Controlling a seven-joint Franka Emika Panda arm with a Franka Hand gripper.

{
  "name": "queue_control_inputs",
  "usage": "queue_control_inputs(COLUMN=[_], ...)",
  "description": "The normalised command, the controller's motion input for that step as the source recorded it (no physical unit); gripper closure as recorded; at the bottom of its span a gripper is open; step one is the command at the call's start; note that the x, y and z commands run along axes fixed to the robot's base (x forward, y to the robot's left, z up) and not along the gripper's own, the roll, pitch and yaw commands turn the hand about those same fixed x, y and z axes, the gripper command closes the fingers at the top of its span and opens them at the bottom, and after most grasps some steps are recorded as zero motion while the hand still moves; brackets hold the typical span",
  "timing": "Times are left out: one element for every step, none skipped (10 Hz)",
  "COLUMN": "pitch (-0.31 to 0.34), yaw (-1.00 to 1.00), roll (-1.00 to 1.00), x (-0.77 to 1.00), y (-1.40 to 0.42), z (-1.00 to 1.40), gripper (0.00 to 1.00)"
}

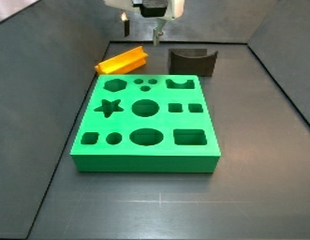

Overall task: Pick up the star object. Move up. Place the star object on the fixture. Regrasp the star object. Move to above the board. Insert the star object.
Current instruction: Pick up the star object.

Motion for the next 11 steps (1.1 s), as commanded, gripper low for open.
queue_control_inputs(pitch=[-0.06,-0.06,-0.026,-0.044,-0.05,-0.056,-0.049,-0.037,-0.05,-0.059,-0.07], yaw=[0.0,0.0,0.0,-0.06,-0.12,-0.16,-0.19,-0.26,-0.25,-0.16,-0.01], roll=[0.0,0.0,0.0,-0.02,-0.03,-0.04,-0.03,-0.05,-0.09,-0.1,-0.16], x=[-0.22,-0.27,-0.22,-0.22,-0.2,-0.19,-0.23,-0.28,-0.27,-0.21,0.0], y=[0.0,0.0,0.0,0.0,0.0,0.0,0.0,0.0,0.0,0.0,0.01], z=[-0.67,-0.68,-0.53,-0.39,-0.3,-0.26,-0.25,-0.12,-0.1,-0.15,-0.13], gripper=[0.0,0.0,0.0,0.0,0.0,0.0,0.0,0.0,0.0,0.0,0.0])
